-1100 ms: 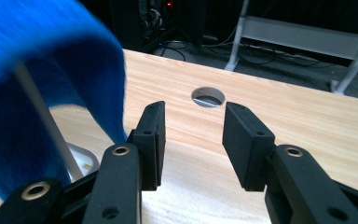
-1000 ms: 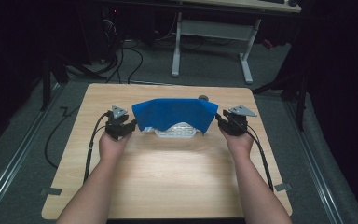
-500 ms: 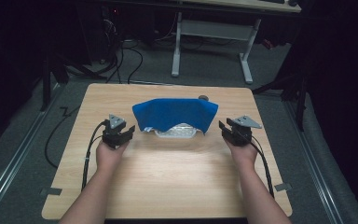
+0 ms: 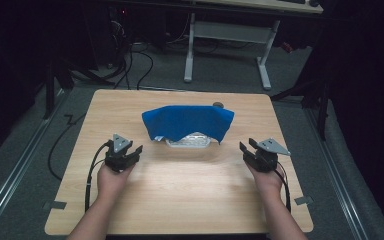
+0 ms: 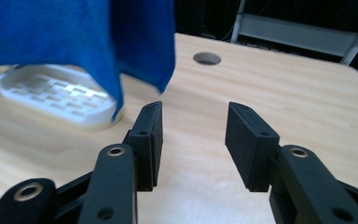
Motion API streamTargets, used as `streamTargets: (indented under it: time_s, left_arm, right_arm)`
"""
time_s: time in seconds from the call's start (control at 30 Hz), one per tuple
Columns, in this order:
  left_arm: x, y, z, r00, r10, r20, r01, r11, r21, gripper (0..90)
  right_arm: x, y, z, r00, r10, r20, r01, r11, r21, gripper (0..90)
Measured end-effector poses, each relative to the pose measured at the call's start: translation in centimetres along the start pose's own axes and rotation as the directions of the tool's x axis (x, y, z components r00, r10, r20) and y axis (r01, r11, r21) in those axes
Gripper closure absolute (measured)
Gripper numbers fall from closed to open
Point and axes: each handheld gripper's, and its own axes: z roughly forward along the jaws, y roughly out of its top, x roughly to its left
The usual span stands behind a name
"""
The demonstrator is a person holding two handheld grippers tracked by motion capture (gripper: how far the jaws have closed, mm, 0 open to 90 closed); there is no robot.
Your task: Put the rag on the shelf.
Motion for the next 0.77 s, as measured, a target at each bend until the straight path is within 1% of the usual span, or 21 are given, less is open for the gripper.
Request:
streamTargets:
  time_s: [0.03, 0.07, 0.13, 0.23, 0.3, 0.33, 0.37, 0.4, 0.43, 0.47, 0.53, 0.6, 0.67, 0.7, 0.77]
  left_arm:
    - [-0.3, -0.2, -0.4, 1.0000, 0.001, 0.007, -0.001, 1.0000, -0.006, 54.7]
    - [-0.6, -0.5, -0.8, 0.9998, 0.006, 0.018, -0.006, 0.9999, -0.011, 54.5]
    - [-1.3, -0.9, -1.6, 0.9992, 0.029, 0.026, -0.029, 0.9995, -0.008, 53.9]
    - [-2.4, -1.7, -2.9, 0.9980, 0.045, 0.045, -0.044, 0.9990, -0.006, 52.7]
    - [-3.0, -2.4, -3.8, 0.9975, 0.037, 0.061, -0.037, 0.9993, -0.005, 52.0]
    - [-3.3, -2.9, -4.3, 0.9972, 0.039, 0.065, -0.038, 0.9993, -0.003, 51.2]
    - [-3.7, -3.5, -4.8, 0.9968, 0.040, 0.069, -0.040, 0.9992, 0.000, 50.4]
    - [-4.0, -4.2, -5.3, 0.9966, 0.036, 0.074, -0.036, 0.9993, 0.002, 49.8]
    - [-4.3, -4.9, -5.9, 0.9963, 0.031, 0.080, -0.032, 0.9994, 0.013, 49.8]
    - [-4.7, -5.5, -6.3, 0.9961, 0.034, 0.081, -0.037, 0.9989, 0.030, 49.6]
    - [-5.2, -6.2, -7.0, 0.9949, 0.055, 0.084, -0.059, 0.9972, 0.046, 48.8]
    - [-5.6, -6.2, -7.3, 0.9928, 0.083, 0.087, -0.086, 0.9955, 0.039, 48.0]
    - [-5.6, -6.2, -7.1, 0.9928, 0.082, 0.088, -0.085, 0.9957, 0.035, 47.8]
    - [-5.6, -6.1, -7.0, 0.9929, 0.080, 0.088, -0.084, 0.9957, 0.040, 47.8]
    - [-5.6, -6.1, -6.7, 0.9926, 0.079, 0.092, -0.084, 0.9954, 0.047, 47.6]
  right_arm:
    - [0.2, -0.4, -0.5, 1.0000, 0.008, -0.001, -0.008, 1.000, -0.002, 56.1]
    - [0.4, -0.9, -1.3, 1.0000, 0.002, -0.006, -0.002, 1.000, 0.002, 55.6]
    - [0.6, -1.1, -1.6, 1.0000, 0.007, -0.007, -0.007, 1.000, 0.005, 55.2]
    - [1.2, -1.9, -3.0, 0.9998, 0.010, -0.018, -0.009, 1.000, 0.014, 54.2]
    - [1.7, -2.5, -3.8, 0.9998, -0.014, -0.014, 0.014, 1.000, 0.017, 53.6]
    - [1.9, -2.7, -4.2, 0.9996, -0.019, -0.018, 0.020, 1.000, 0.022, 53.1]
    - [2.2, -3.0, -4.7, 0.9997, -0.015, -0.020, 0.015, 1.000, 0.021, 52.7]
    - [2.7, -4.0, -5.9, 0.9994, -0.020, -0.028, 0.021, 1.000, 0.020, 52.2]
    - [2.7, -4.0, -5.9, 0.9994, -0.020, -0.028, 0.021, 1.000, 0.020, 52.2]
    - [2.9, -4.6, -6.6, 0.9993, -0.028, -0.024, 0.029, 0.999, 0.029, 52.3]
    - [3.3, -5.8, -7.6, 0.9991, -0.027, -0.031, 0.029, 0.997, 0.067, 52.3]
    - [3.6, -6.7, -8.4, 0.9988, -0.027, -0.040, 0.031, 0.995, 0.100, 52.3]
    - [3.5, -6.7, -8.5, 0.9989, -0.027, -0.040, 0.030, 0.995, 0.099, 52.3]
    - [3.5, -6.7, -8.5, 0.9993, -0.016, -0.034, 0.019, 0.995, 0.097, 52.2]
    - [3.3, -6.7, -8.4, 0.9996, -0.009, -0.027, 0.012, 0.995, 0.096, 52.2]
